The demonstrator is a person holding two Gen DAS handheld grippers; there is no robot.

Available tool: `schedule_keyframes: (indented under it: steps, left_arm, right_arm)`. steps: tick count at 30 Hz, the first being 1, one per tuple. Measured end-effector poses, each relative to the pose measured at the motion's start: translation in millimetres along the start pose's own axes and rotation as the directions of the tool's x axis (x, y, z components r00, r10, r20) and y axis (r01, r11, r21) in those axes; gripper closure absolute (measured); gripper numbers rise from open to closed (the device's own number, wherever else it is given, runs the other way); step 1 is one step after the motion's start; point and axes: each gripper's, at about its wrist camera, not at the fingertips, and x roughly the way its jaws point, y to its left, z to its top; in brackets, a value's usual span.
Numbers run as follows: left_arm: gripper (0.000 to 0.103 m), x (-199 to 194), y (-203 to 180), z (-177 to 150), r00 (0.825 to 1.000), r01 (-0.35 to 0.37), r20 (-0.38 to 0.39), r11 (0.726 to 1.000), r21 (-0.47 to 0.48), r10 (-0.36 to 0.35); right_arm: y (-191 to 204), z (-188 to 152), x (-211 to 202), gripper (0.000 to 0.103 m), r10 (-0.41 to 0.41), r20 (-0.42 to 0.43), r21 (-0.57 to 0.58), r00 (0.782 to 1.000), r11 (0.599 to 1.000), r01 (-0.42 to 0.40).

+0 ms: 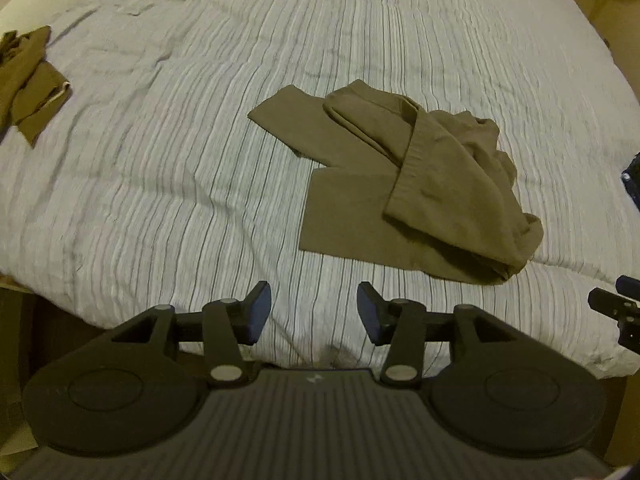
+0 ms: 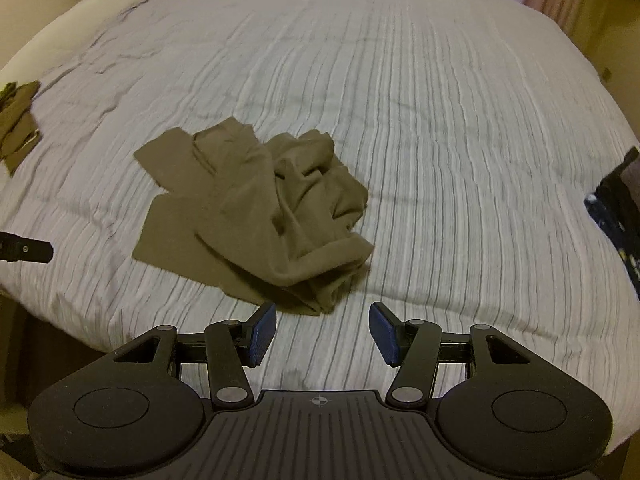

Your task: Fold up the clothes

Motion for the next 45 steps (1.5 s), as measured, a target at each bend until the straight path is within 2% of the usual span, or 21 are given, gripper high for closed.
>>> schedule_keyframes:
  steps: [11, 20, 24, 28, 32, 34, 37, 40, 45]
  left_arm:
    - [0.059, -10.0, -16.6, -13.5, 0.999, -0.035, 0.023, 0.999, -0.02, 0.035]
    - [0.058, -4.5, -12.3, -11.7, 1.0, -0.017, 0.015, 1.0, -0.004, 0.017]
    - [0.057, 6.2, -4.5, -12.8, 1.0, 0.002, 0.012, 1.0, -0.028, -0.002]
    - [0.057, 25.2, 8.5, -21.6, 0.999, 0.038, 0.016, 0.997, -0.071, -0.037]
    - [0.057, 51.8, 27.6, -34.7, 0.997, 0.083, 0.001, 0.988, -0.128, -0.083]
    - [0.057, 65.1, 35.9, -40.1, 0.994, 0.103, -0.003, 0.982, -0.159, -0.105]
    - [0.057, 83.2, 43.9, -45.3, 0.993, 0.12, 0.002, 0.975, -0.188, -0.122]
    - [0.057, 101.2, 48.1, -46.6, 0.989, 0.144, 0.011, 0.964, -0.224, -0.146]
    - [0.057, 127.3, 55.3, -45.9, 0.984, 0.174, 0.018, 0.935, -0.308, -0.177]
  right_arm:
    - [0.8, -10.2, -6.0, 0.048, 0.04, -0.002, -0.05, 0.999, 0.998, -0.04]
    - [2.5, -13.9, -7.7, 0.048, 0.013, 0.001, -0.025, 1.0, 1.0, -0.013]
    - [4.6, -15.3, -3.4, 0.048, -0.019, 0.01, -0.035, 1.0, 0.999, 0.02]
    - [9.9, -17.2, 10.5, 0.048, -0.061, 0.023, -0.099, 0.998, 0.993, 0.063]
    - [25.6, -22.0, 34.4, 0.048, -0.079, 0.054, -0.224, 0.995, 0.97, 0.089]
    - [39.2, -25.0, 48.3, 0.048, -0.085, 0.094, -0.321, 0.992, 0.94, 0.111]
    - [59.4, -32.0, 68.5, 0.047, -0.09, 0.173, -0.468, 0.981, 0.869, 0.162]
    - [78.4, -43.7, 92.2, 0.047, -0.087, 0.258, -0.62, 0.962, 0.749, 0.234]
    - [92.8, -64.2, 139.9, 0.048, -0.073, 0.358, -0.778, 0.931, 0.528, 0.341]
